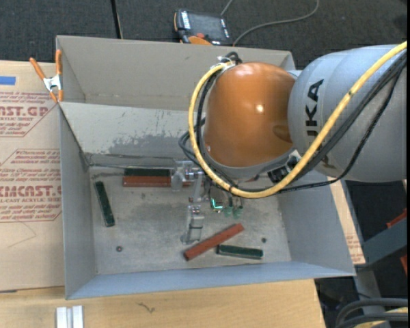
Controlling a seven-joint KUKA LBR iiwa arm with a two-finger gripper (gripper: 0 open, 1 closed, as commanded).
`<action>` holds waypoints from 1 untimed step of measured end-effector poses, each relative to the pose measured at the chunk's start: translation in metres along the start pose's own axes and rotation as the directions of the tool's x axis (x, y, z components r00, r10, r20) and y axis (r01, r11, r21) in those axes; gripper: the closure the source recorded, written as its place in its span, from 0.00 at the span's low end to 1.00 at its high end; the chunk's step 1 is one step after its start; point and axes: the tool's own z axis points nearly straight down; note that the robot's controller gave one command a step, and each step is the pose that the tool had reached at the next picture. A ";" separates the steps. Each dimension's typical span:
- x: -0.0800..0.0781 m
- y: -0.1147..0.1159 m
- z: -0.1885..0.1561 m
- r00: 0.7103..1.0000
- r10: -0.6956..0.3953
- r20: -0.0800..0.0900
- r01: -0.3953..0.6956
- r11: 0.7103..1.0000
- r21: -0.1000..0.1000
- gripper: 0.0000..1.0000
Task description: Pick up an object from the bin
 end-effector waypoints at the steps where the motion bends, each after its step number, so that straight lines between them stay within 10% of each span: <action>1: -0.067 -0.065 0.138 0.988 -0.152 0.003 0.152 0.988 0.001 0.00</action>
Offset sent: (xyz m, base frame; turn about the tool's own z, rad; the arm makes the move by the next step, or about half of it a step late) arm 0.0668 -0.0632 -0.1343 -0.1546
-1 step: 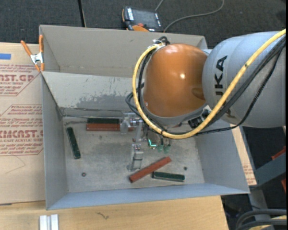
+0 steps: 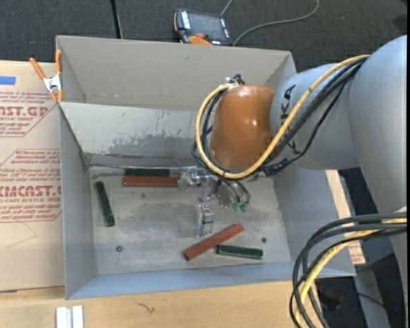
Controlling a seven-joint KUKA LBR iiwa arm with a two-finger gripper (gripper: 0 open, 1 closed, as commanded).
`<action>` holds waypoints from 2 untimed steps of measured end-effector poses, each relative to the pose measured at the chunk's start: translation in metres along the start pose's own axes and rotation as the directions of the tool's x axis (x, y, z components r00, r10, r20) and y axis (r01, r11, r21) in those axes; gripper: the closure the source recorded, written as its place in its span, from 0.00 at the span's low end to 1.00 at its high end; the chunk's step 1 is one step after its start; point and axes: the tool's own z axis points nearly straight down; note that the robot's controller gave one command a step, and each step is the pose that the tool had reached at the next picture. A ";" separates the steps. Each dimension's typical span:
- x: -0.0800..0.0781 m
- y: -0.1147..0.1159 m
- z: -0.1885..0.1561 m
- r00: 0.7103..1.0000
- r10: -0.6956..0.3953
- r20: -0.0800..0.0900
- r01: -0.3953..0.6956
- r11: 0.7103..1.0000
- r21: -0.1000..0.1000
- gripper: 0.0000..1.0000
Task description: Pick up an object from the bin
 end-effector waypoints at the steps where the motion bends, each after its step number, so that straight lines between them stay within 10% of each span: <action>1: 0.043 -0.044 -0.091 0.958 -0.287 0.009 0.286 0.958 0.003 0.00; 2: 0.065 -0.055 0.033 0.945 -0.327 -0.003 0.327 0.945 -0.004 0.00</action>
Offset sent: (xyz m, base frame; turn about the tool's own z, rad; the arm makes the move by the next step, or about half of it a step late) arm -0.0365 -0.0501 0.0904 -0.2917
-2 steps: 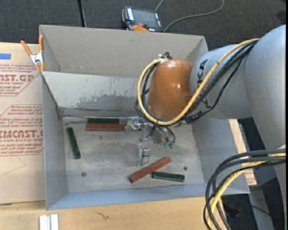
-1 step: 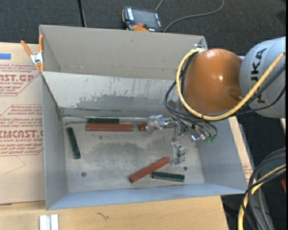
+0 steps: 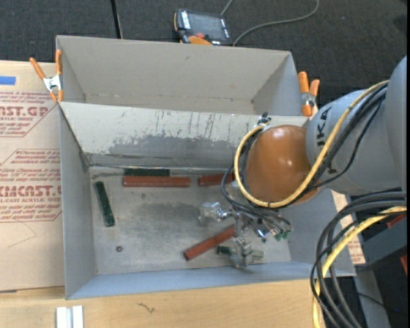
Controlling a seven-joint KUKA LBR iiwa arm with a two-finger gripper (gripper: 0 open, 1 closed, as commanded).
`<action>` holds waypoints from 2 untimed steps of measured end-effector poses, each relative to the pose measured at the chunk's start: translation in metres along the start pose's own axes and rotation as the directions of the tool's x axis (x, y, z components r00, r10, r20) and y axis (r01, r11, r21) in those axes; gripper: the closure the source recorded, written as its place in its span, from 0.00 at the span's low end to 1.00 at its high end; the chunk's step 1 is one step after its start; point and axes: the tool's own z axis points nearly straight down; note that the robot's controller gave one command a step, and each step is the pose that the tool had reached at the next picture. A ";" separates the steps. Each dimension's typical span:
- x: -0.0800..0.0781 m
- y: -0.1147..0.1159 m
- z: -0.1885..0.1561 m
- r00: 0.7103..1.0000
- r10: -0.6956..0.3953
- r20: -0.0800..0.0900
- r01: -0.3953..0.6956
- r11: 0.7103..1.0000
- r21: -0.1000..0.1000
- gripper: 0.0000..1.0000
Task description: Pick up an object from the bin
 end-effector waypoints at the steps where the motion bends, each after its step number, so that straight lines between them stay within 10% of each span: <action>1: -0.003 -0.001 -0.005 1.000 0.000 0.008 0.000 1.000 0.004 1.00; 2: 0.015 -0.010 -0.109 0.999 -0.037 0.013 0.037 0.999 0.010 1.00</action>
Offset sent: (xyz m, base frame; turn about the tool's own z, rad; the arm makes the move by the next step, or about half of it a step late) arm 0.0000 0.0000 0.0000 0.0000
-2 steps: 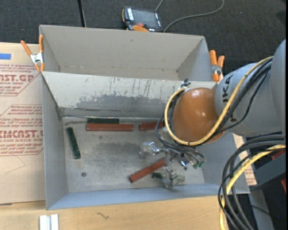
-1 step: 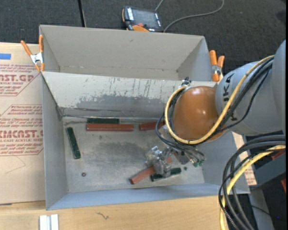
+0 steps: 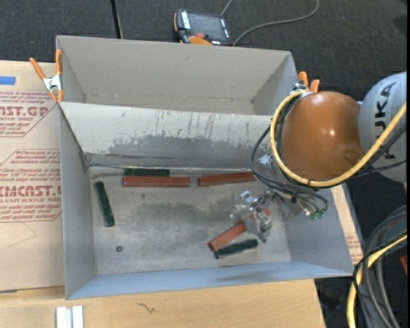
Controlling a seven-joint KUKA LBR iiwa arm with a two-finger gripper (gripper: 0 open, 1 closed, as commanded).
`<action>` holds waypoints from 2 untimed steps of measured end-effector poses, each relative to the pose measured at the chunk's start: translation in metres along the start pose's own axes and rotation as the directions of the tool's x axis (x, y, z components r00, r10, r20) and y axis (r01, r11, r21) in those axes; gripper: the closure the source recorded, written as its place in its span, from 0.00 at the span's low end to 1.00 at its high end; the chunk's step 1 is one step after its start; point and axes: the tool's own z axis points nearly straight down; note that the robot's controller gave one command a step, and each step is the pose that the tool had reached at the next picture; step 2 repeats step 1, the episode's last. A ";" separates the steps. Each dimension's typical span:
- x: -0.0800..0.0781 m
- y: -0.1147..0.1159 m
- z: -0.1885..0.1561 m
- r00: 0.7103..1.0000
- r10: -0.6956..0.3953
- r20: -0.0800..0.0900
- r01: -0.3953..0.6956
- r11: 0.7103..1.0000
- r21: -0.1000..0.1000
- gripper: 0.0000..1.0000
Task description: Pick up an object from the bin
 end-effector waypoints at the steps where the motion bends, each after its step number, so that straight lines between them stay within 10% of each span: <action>1: -0.022 0.034 -0.109 0.999 -0.036 0.003 0.036 0.999 0.000 1.00; 2: -0.022 0.034 -0.109 0.999 -0.036 0.003 0.036 0.999 0.000 1.00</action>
Offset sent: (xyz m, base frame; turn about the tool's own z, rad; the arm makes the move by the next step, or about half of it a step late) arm -0.0005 0.0381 0.1044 -0.0349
